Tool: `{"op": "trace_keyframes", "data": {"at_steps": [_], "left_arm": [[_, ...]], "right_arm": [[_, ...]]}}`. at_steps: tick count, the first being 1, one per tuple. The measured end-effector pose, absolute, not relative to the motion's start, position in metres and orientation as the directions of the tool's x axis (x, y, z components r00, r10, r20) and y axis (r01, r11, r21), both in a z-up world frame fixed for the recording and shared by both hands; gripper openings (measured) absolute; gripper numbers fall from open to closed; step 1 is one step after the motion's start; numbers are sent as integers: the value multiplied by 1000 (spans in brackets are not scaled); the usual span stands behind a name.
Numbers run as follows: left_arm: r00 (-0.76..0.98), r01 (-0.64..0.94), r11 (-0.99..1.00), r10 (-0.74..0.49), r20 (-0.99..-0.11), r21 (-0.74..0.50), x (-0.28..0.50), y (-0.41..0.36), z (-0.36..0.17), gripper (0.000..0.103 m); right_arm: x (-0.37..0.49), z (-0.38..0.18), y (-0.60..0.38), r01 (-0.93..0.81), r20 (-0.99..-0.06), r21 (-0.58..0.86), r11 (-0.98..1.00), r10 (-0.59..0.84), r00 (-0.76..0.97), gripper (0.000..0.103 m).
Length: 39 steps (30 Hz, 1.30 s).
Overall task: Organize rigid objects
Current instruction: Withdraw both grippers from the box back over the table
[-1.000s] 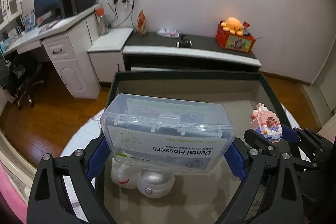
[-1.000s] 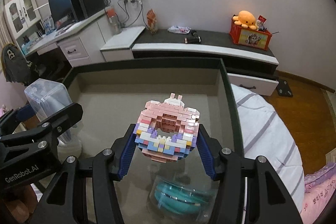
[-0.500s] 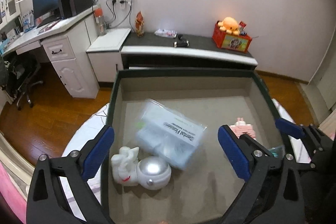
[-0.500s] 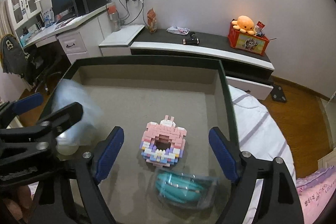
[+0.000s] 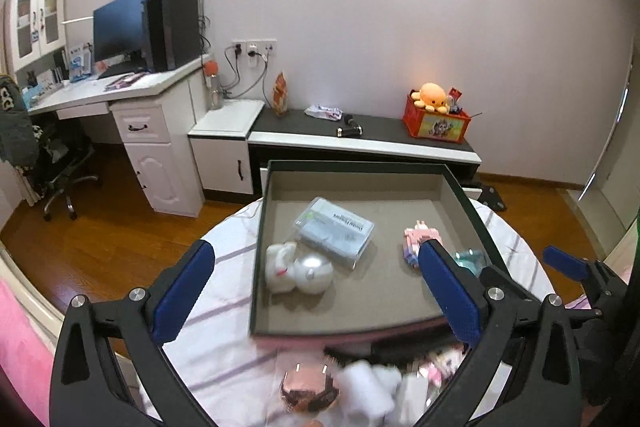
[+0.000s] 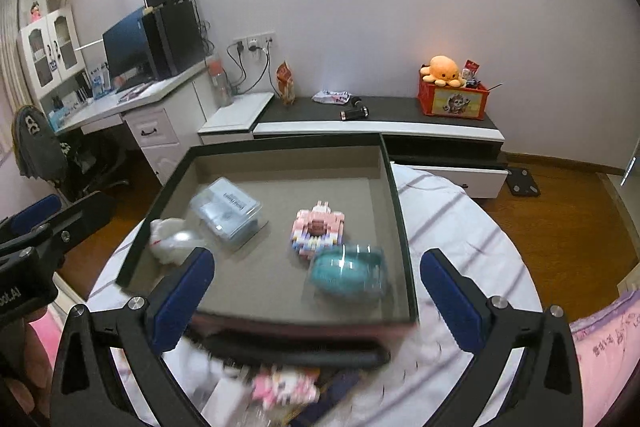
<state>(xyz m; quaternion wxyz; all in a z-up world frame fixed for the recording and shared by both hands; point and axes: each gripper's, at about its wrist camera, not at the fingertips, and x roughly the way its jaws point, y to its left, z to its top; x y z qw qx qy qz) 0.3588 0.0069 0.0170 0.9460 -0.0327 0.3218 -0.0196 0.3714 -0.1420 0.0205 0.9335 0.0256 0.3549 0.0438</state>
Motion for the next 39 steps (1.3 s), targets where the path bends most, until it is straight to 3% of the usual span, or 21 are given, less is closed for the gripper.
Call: {"op": "trace_keyframes", "data": {"at_steps": [10, 23, 27, 39], "left_arm": [[813, -28, 998, -7, -583, -51, 278, 24, 23, 103], [813, -68, 990, -17, -582, -123, 182, 27, -9, 103], [806, -69, 995, 12, -592, -74, 170, 20, -13, 103], [804, -70, 994, 9, -594, -79, 157, 25, -13, 103]], "right_arm": [[289, 34, -143, -52, -607, 119, 992, 114, 787, 103], [192, 3, -151, -1, -635, 137, 991, 89, 767, 103], [179, 1, -150, -6, -638, 127, 992, 86, 765, 103], [167, 7, -141, -24, -628, 113, 993, 90, 773, 103]]}}
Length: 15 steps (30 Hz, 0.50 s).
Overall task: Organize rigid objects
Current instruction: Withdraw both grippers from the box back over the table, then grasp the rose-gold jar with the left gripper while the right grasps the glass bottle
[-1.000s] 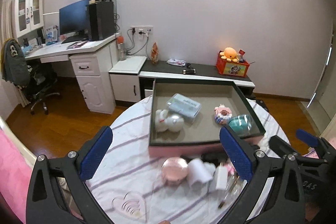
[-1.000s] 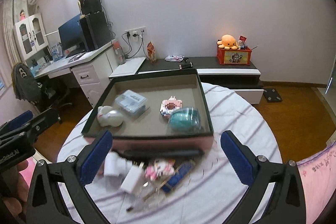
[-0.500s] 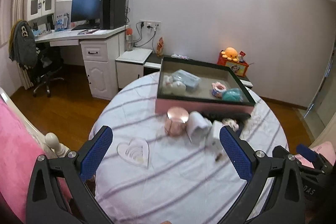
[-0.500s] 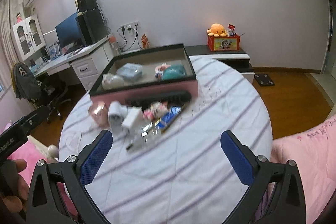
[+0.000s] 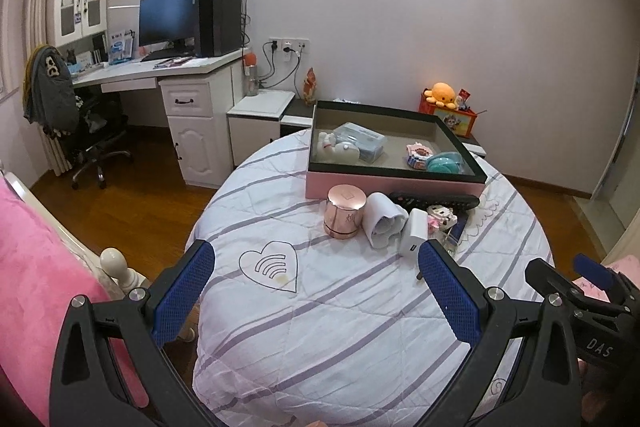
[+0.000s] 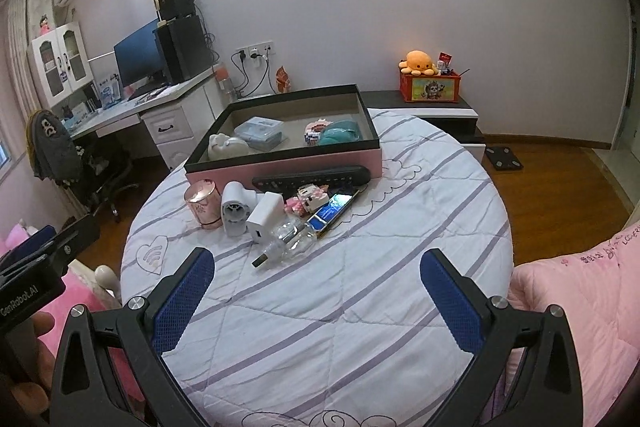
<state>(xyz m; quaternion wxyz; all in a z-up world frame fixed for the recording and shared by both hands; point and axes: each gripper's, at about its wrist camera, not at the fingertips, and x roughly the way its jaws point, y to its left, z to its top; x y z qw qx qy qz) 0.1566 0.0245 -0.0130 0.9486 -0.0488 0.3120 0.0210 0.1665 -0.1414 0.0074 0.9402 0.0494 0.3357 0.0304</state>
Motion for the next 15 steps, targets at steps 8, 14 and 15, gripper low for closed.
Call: {"op": "trace_keyframes", "data": {"at_steps": [8, 14, 15], "left_arm": [[782, -57, 996, 1, -624, -70, 168, 22, -27, 103], [760, -44, 998, 3, -649, -46, 190, 20, -46, 103], [754, -41, 998, 3, -656, -42, 197, 20, -51, 103]], "right_arm": [[183, -13, -135, -31, -679, 107, 994, 96, 728, 103], [210, -34, -127, -46, -720, 113, 993, 114, 685, 103], [216, -38, -126, -45, -726, 111, 993, 112, 678, 103]]}}
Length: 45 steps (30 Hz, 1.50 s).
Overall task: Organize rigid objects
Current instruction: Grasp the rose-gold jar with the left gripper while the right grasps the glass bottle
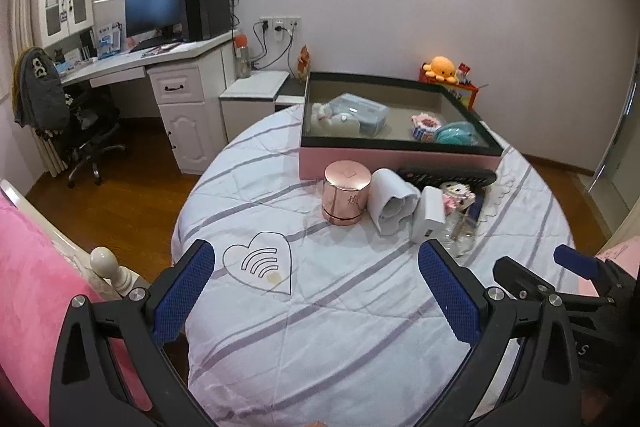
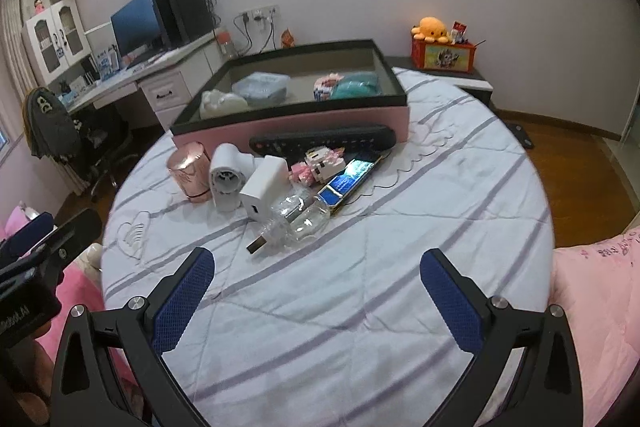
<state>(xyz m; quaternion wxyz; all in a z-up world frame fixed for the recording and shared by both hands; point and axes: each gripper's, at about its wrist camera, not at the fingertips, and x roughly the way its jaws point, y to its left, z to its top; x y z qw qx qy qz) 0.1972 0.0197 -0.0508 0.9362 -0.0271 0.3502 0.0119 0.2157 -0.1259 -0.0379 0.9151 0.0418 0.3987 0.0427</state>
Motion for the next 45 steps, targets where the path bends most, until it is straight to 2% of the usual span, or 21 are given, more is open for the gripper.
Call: {"op": "trace_keyframes", "data": {"at_steps": [9, 12, 14, 18, 20, 23, 33, 35, 37, 39, 44, 45], "left_arm": [[706, -38, 999, 13, -708, -20, 246, 25, -84, 103], [695, -31, 1000, 16, -719, -8, 261, 25, -92, 103], [687, -18, 1000, 11, -727, -3, 269, 25, -96, 103], [674, -12, 1000, 2, -738, -8, 286, 24, -106, 103], [670, -14, 1000, 2, -743, -11, 293, 24, -110, 103], [668, -17, 1000, 1, -744, -13, 303, 22, -114, 103], [655, -40, 999, 9, -755, -23, 328, 21, -125, 103], [651, -31, 998, -18, -759, -51, 331, 23, -127, 98], [640, -5, 997, -58, -766, -79, 332, 23, -129, 78], [630, 10, 998, -58, -774, -66, 333, 18, -131, 68], [630, 14, 997, -66, -774, -74, 337, 18, -131, 66], [631, 18, 996, -76, -772, -83, 337, 18, -131, 60]], "right_arm": [[265, -70, -113, -40, -782, 97, 995, 101, 615, 102], [277, -81, -111, -32, -799, 102, 994, 101, 592, 95], [282, -88, -109, -35, -810, 95, 995, 98, 578, 87], [286, -93, -105, -52, -807, 83, 995, 98, 582, 81], [286, -91, -104, -61, -802, 86, 994, 106, 588, 73], [286, -92, -98, -77, -801, 61, 995, 95, 591, 68], [287, -94, -92, -93, -796, 8, 996, 63, 601, 68], [285, -94, -93, -103, -796, 7, 995, 68, 602, 61], [282, -92, -95, -105, -795, 13, 994, 74, 602, 61], [280, -92, -98, -102, -794, 24, 994, 81, 602, 61], [277, -92, -100, -97, -795, 25, 995, 79, 602, 61], [278, -93, -99, -99, -794, 16, 995, 73, 604, 61]]}}
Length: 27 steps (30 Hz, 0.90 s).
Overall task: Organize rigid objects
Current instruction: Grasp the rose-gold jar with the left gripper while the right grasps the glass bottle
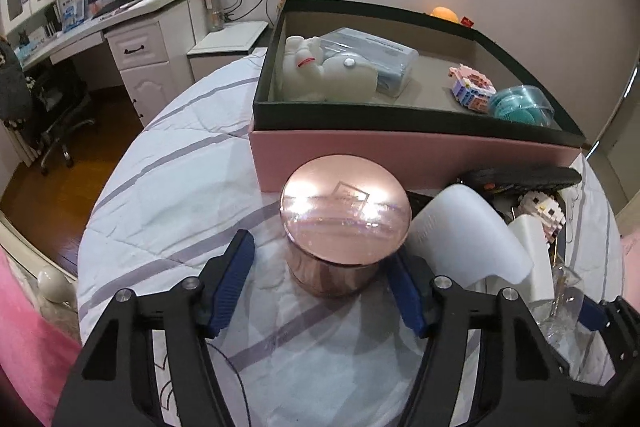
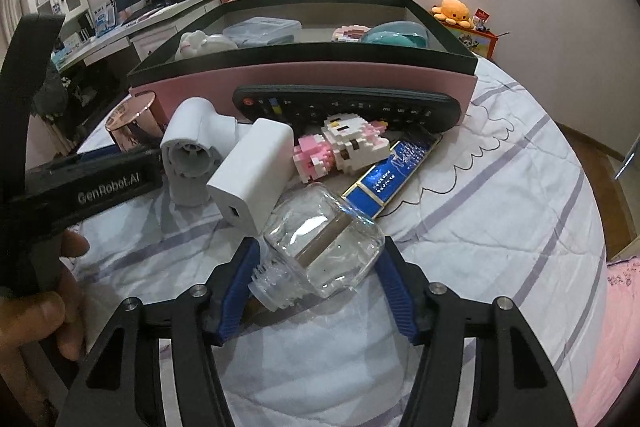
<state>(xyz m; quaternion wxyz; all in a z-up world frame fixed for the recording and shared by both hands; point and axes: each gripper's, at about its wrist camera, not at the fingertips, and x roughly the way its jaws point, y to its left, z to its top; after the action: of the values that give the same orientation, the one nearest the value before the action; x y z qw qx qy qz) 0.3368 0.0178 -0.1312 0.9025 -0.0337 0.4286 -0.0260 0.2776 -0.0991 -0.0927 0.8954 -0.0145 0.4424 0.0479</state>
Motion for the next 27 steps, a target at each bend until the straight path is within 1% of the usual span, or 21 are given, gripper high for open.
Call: {"op": "trace_keyframes", "data": {"at_steps": [1, 12, 17, 27], "left_arm": [[631, 26, 995, -90, -770, -94, 337, 18, -131, 47], [639, 35, 993, -107, -762, -110, 305, 20, -125, 47], [631, 49, 992, -122, -766, -118, 287, 18, -120, 47], [677, 73, 990, -138, -723, -121, 269, 12, -83, 48]], "right_arm": [[278, -93, -99, -99, -792, 15, 995, 72, 606, 61], [265, -87, -111, -105, -786, 89, 990, 135, 603, 61], [256, -77, -115, -105, -774, 93, 990, 138, 618, 61], [247, -41, -119, -125, -723, 121, 985, 174, 669, 61]]}}
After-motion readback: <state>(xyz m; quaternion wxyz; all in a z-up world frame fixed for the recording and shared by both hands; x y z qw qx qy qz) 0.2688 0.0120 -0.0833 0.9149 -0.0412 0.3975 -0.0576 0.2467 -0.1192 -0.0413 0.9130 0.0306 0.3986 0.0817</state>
